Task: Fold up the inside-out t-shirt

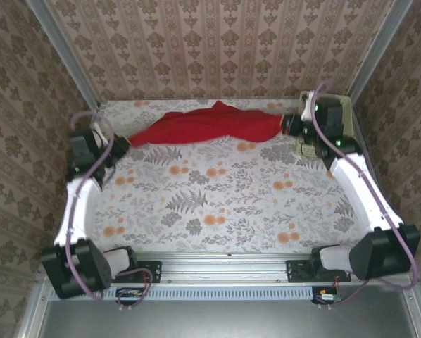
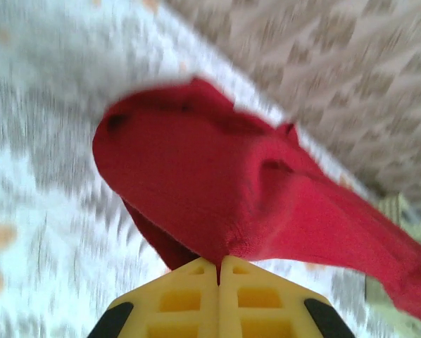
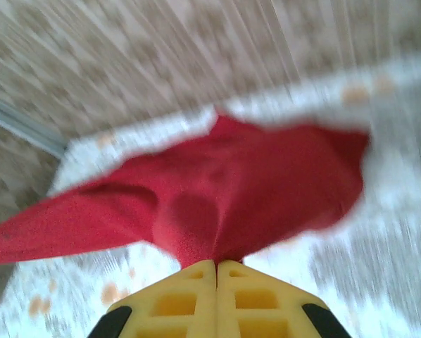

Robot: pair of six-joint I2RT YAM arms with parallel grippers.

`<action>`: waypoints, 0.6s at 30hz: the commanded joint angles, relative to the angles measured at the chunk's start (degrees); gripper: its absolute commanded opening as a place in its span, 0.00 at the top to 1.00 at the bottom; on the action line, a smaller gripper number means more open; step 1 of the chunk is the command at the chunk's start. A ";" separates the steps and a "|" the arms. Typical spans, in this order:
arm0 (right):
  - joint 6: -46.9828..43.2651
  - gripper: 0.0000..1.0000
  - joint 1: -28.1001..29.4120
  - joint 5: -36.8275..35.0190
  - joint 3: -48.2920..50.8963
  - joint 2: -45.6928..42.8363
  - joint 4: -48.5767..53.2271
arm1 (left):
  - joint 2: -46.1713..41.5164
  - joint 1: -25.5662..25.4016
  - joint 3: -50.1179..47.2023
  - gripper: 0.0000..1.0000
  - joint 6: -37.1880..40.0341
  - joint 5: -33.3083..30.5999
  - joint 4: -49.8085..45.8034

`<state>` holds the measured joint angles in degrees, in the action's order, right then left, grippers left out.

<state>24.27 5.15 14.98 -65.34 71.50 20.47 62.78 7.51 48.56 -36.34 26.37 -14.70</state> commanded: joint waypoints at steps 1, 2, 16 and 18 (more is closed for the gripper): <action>3.43 1.00 -0.13 -2.61 8.55 -11.07 8.11 | -9.61 -2.11 -7.29 1.00 1.41 -1.26 -3.86; 4.69 1.00 -0.40 -3.70 11.54 -13.35 9.86 | -11.43 -2.40 -10.01 1.00 1.95 -0.77 -5.52; 25.40 1.00 -1.45 -15.85 29.05 -39.42 36.30 | -33.84 -3.90 -29.00 1.00 -9.05 -10.15 -26.97; 26.18 1.00 -1.46 -18.96 27.57 -41.08 39.64 | -38.17 -3.92 -28.76 1.00 -10.43 -13.06 -30.78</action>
<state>46.04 4.03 3.46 -34.89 32.40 52.12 28.88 3.79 19.79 -42.72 18.02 -38.68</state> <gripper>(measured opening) 0.065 0.042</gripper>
